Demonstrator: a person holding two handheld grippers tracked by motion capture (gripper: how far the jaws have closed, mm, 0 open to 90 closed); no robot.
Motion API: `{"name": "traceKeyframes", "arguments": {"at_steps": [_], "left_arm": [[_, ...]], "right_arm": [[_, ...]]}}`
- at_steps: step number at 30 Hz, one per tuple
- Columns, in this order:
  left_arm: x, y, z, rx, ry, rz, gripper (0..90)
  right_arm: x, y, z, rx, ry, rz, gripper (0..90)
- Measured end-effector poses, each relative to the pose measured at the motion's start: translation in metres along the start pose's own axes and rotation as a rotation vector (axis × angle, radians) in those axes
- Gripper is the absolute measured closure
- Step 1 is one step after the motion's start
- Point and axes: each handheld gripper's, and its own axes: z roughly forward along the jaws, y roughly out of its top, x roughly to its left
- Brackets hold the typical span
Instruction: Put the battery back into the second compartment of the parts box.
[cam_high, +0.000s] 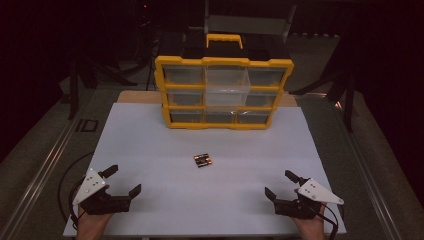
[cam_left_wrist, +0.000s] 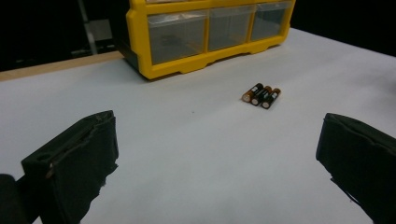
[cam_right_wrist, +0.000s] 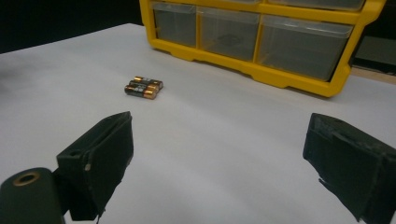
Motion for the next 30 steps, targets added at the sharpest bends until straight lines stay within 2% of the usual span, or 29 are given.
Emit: {"name": "traceKeyframes", "arguments": {"at_steps": [9,14,16,17,18,19,21,23,26,27,30], "left_arm": [[-0.002,0.008,0.002,0.014,-0.003,0.009,0.2],[-0.003,0.020,0.005,0.024,-0.008,0.029,0.2],[-0.003,0.030,0.007,0.035,-0.016,0.055,0.2],[-0.003,0.030,0.007,0.035,-0.016,0.055,0.2],[-0.003,0.037,0.010,0.035,-0.019,0.071,0.2],[-0.003,0.037,0.010,0.035,-0.019,0.071,0.2],[-0.003,0.048,0.017,0.036,-0.031,0.093,0.2],[-0.004,0.052,0.020,0.035,-0.034,0.103,0.2],[-0.005,0.068,0.036,0.050,-0.054,0.132,0.2],[-0.005,0.068,0.036,0.050,-0.054,0.132,0.2],[-0.006,0.083,0.054,0.065,-0.072,0.159,0.2]], "right_arm": [[0.001,0.000,0.000,-0.010,-0.015,-0.003,8.2],[0.001,0.000,-0.001,-0.015,-0.019,0.003,8.2],[0.000,0.000,0.000,-0.016,-0.020,0.006,8.2],[0.000,0.000,0.000,-0.017,-0.018,0.006,8.2],[0.000,0.000,0.001,-0.017,-0.017,0.006,8.2],[0.000,0.000,0.001,-0.013,-0.014,0.003,8.2],[0.001,0.000,0.001,-0.011,-0.012,0.000,8.2],[0.001,0.000,0.001,-0.011,-0.011,-0.001,8.3],[0.000,-0.001,0.001,-0.012,-0.010,0.002,8.2],[0.000,-0.001,0.001,-0.012,-0.010,0.001,8.3],[0.000,-0.001,0.001,-0.012,-0.007,0.001,8.3]]}}
